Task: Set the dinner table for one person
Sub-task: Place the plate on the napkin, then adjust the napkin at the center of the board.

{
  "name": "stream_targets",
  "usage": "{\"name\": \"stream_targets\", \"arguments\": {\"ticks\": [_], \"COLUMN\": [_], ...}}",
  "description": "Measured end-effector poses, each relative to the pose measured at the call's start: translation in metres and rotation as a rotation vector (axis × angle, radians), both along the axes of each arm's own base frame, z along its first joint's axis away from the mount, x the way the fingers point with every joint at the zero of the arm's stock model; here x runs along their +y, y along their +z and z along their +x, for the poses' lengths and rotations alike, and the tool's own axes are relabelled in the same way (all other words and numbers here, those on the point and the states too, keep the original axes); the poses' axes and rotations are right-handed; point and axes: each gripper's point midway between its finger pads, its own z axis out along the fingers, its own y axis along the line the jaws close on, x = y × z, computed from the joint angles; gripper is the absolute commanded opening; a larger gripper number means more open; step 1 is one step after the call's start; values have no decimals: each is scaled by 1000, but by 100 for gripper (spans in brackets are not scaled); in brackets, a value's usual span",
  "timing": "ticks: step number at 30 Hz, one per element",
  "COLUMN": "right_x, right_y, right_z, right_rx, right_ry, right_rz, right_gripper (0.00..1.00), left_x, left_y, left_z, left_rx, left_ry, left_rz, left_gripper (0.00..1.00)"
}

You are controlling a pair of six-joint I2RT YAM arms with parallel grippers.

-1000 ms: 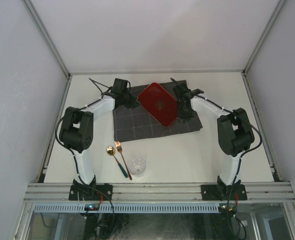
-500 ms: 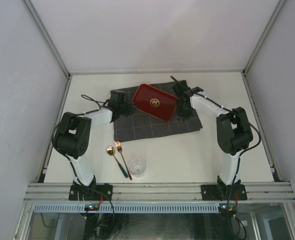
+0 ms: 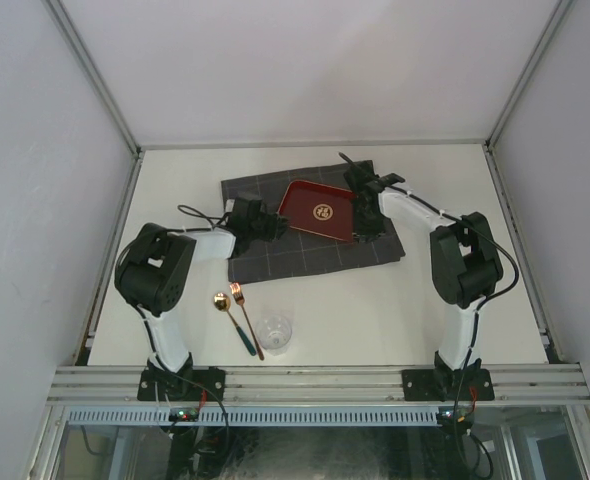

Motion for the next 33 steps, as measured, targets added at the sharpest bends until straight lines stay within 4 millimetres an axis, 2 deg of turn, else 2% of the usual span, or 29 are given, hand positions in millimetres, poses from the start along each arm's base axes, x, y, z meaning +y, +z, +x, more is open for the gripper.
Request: {"name": "stream_targets", "arguments": {"ticks": [5, 10, 13, 15, 17, 18, 21, 24, 26, 29, 33], "right_x": [2, 3, 1, -1, -5, -8, -21, -31, -35, -39, -42], "right_y": [-2, -3, -2, -2, -2, -3, -4, -6, -8, -15, -24], "right_z": [0, 5, 12, 20, 28, 30, 37, 39, 42, 46, 45], "right_rx": [6, 4, -4, -12, -19, -21, -21, -14, -10, 4, 27], "right_ry": [3, 1, -6, -16, -29, -37, -66, -86, -98, -106, -111], "right_rz": [2, -4, -17, -25, -31, -33, -47, -55, -57, -63, -72], "right_gripper": [24, 25, 27, 29, 34, 38, 54, 65, 71, 77, 82], "left_x": [-8, -8, -8, -8, -8, -8, 0, 16, 28, 46, 69], "left_y": [8, 8, 7, 11, 25, 34, 73, 101, 108, 91, 37], "left_z": [2, 0, -6, -6, 1, 6, 27, 46, 58, 62, 41], "left_rx": [-19, -19, -1, 17, 14, -1, -60, -96, -95, -31, 153], "left_ry": [-10, -15, -53, -92, -139, -159, -220, -272, -305, -346, -413], "left_rz": [-39, -39, -9, 30, 70, 87, 156, 247, 302, 366, 424], "left_gripper": [49, 57, 64, 72, 78, 87, 99, 100, 100, 100, 100]}}
